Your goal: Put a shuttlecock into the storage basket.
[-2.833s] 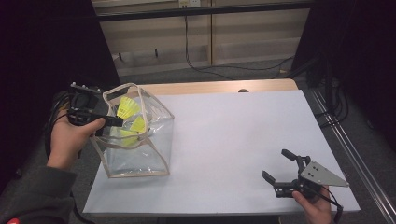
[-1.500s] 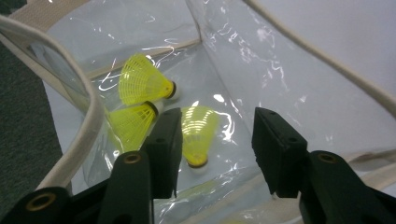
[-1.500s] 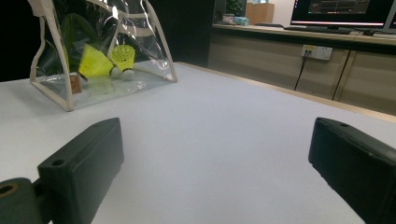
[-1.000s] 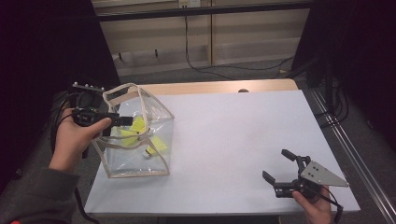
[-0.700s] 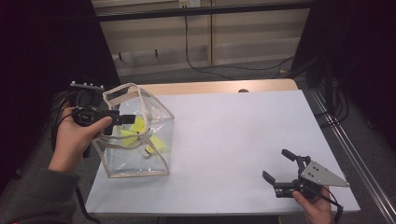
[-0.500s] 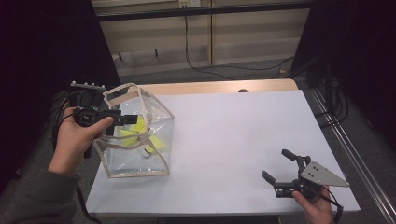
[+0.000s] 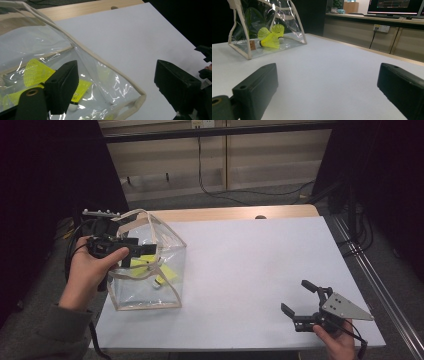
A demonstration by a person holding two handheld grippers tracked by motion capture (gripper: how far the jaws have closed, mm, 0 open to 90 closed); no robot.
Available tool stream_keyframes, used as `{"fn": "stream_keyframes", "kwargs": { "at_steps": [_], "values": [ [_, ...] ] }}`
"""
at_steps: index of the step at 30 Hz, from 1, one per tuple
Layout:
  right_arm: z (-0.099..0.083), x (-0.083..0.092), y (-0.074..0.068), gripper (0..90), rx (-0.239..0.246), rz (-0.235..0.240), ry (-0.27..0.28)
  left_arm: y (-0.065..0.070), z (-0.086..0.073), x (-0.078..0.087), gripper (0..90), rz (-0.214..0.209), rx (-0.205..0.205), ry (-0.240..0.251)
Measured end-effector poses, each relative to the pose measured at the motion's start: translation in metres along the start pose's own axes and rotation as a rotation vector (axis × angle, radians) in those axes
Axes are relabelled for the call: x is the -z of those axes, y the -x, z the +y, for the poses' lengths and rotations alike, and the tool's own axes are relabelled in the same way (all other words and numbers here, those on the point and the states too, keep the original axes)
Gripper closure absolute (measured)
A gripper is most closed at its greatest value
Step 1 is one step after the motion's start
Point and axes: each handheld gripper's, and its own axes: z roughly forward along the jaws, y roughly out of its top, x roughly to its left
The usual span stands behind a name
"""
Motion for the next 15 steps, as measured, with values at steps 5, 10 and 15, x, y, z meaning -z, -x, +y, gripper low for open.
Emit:
{"fn": "stream_keyframes", "kwargs": {
  "at_steps": [5,10,15],
  "values": [
    [0.0,0.0,0.0,3.1,-0.001,0.001,0.002,0.006,-0.002,-0.003,18.3,-0.025,-0.01,0.001],
    [0.0,0.0,0.0,3.1,0.0,0.001,-0.001,0.011,-0.003,-0.007,17.9,-0.043,-0.021,0.005],
    [0.0,0.0,0.0,3.1,-0.002,0.0,-0.001,0.014,-0.006,-0.013,17.0,-0.056,-0.024,0.004]
  ]
}}
